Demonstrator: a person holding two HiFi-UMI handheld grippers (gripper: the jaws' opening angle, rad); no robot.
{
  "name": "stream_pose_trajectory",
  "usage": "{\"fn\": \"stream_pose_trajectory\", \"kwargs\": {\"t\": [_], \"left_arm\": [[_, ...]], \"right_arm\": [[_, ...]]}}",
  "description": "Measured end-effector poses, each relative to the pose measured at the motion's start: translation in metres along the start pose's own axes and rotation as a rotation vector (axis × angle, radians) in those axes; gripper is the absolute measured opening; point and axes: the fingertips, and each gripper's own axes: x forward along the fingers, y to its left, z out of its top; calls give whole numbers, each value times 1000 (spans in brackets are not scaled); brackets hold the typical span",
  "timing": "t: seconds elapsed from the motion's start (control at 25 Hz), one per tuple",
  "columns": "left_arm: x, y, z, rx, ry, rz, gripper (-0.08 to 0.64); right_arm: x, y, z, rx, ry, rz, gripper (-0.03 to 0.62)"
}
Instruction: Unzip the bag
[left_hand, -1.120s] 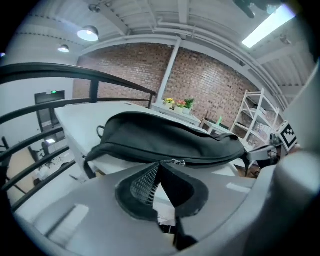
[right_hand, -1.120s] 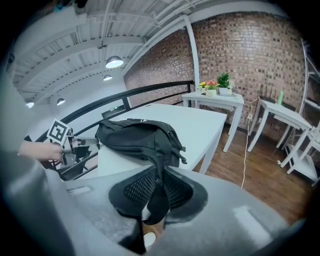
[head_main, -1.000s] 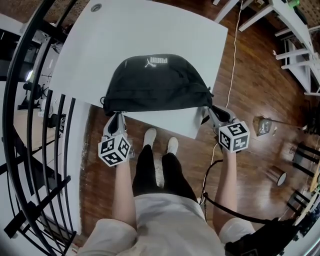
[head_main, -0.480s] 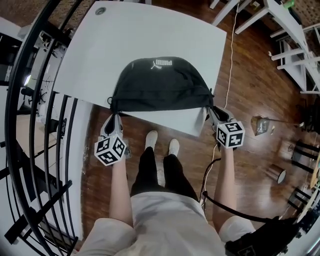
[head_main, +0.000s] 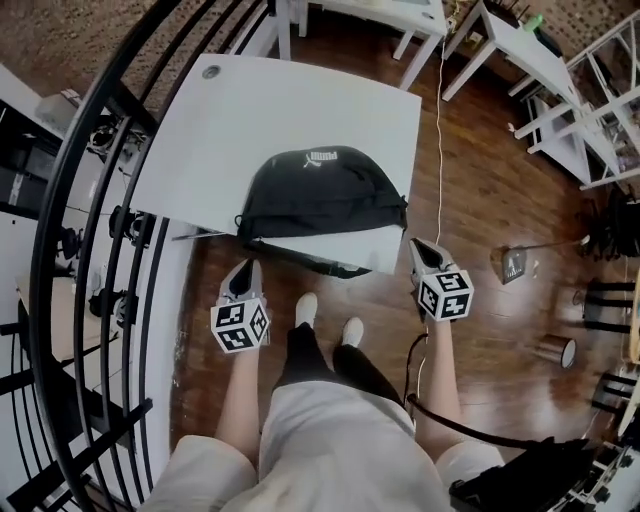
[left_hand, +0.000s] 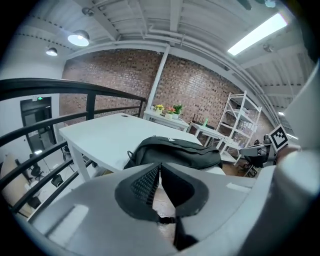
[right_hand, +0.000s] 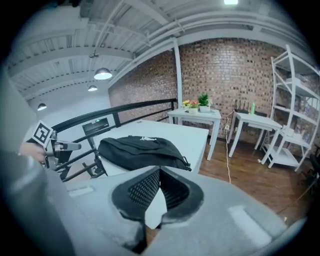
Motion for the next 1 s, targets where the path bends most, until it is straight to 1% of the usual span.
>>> {"fn": "stream_pose_trajectory", "kwargs": {"t": [0.16,0.28,0.4,0.48,0.56,0.6,0.68,0.72,0.76,0.84,0.92,1.0], "left_arm": [[-30,-31,17,57,-66,-42,18],[-60,-66,23,87,-135,-66,18],[-105,-113,19,122,-216,-98,18],[-153,-154,14,151,-285,-126,18],[-206,-200,-3,168,-337,-137,18],[-231,-221,-19,173,-346,-139,18],[-275,-251,-53,189,-333,-140,18],[-294,-263,-65,195,-324,-139,18],[-311,-273,-70,198,-320,-140,18],[-342,-293,-67,213,-335,-145,18],[-367,-311,-58,243,-378,-152,18],[-386,-327,-54,280,-431,-166,18]], "right_arm": [[-44,33,10,-34,-85,30,-8],[-91,51,13,-44,-180,62,-8],[-146,72,7,-53,-299,111,-8],[-189,84,-5,-46,-364,146,-8],[-237,90,-29,-37,-387,165,-8],[-261,96,-45,-33,-383,178,-8],[-307,116,-77,-26,-370,219,-8],[-328,128,-88,-26,-367,238,-8],[-350,139,-93,-28,-367,250,-8],[-389,156,-91,-38,-387,259,-8],[-419,168,-85,-74,-435,256,-8],[-439,174,-81,-111,-484,236,-8]]}}
